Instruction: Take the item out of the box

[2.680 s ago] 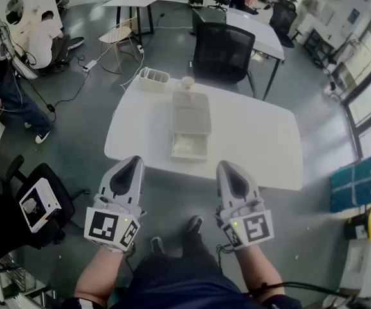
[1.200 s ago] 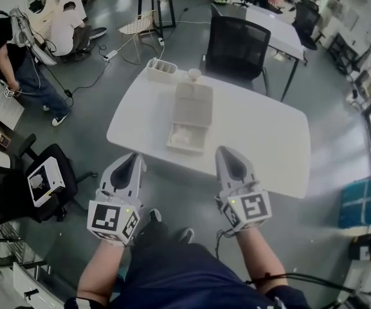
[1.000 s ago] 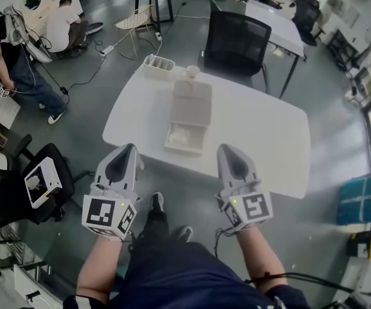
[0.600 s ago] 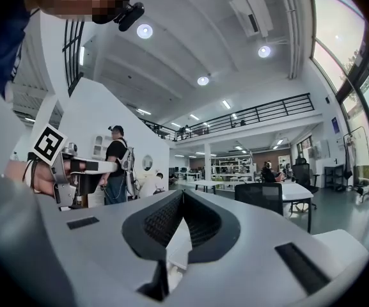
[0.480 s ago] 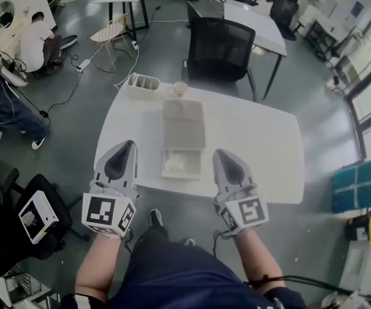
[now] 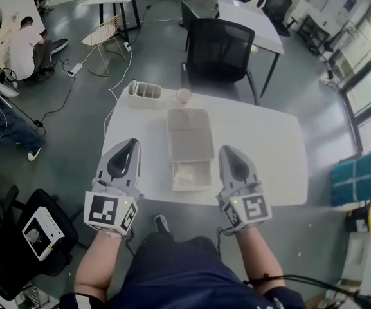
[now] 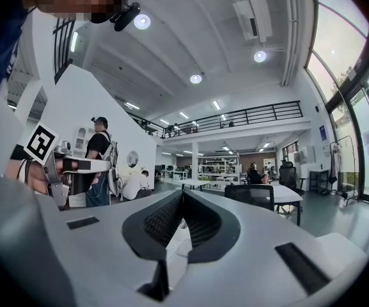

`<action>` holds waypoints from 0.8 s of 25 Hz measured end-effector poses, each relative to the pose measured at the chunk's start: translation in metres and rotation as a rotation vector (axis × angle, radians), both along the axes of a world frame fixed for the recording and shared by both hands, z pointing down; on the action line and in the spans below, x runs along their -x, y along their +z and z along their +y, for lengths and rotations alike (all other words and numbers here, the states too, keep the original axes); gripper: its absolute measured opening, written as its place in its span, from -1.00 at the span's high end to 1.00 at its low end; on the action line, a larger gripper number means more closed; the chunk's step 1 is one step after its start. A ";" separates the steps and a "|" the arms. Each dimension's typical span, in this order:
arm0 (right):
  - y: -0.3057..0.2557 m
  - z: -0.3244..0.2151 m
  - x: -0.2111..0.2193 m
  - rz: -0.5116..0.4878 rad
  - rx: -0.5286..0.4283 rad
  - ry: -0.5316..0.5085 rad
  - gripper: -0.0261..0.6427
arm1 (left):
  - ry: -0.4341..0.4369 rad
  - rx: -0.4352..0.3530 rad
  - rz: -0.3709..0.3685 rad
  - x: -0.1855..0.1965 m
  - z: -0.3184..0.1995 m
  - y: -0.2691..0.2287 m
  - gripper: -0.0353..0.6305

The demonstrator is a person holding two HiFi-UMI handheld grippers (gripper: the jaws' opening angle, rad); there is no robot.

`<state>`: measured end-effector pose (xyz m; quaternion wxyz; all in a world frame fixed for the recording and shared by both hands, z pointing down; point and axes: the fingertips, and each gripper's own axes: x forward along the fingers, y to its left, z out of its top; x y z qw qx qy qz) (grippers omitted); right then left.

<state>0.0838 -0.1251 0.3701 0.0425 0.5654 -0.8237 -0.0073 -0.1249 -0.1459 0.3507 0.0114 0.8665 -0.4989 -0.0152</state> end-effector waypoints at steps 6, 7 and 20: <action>0.001 -0.018 0.007 0.009 -0.007 0.011 0.87 | 0.069 -0.044 0.040 -0.002 -0.012 -0.002 0.80; 0.004 -0.020 0.008 0.015 0.000 0.004 0.87 | 0.072 -0.039 0.037 -0.005 -0.014 0.000 0.80; 0.079 -0.060 0.016 0.020 0.233 -0.145 0.74 | 0.086 0.129 -0.029 -0.044 -0.043 0.071 0.80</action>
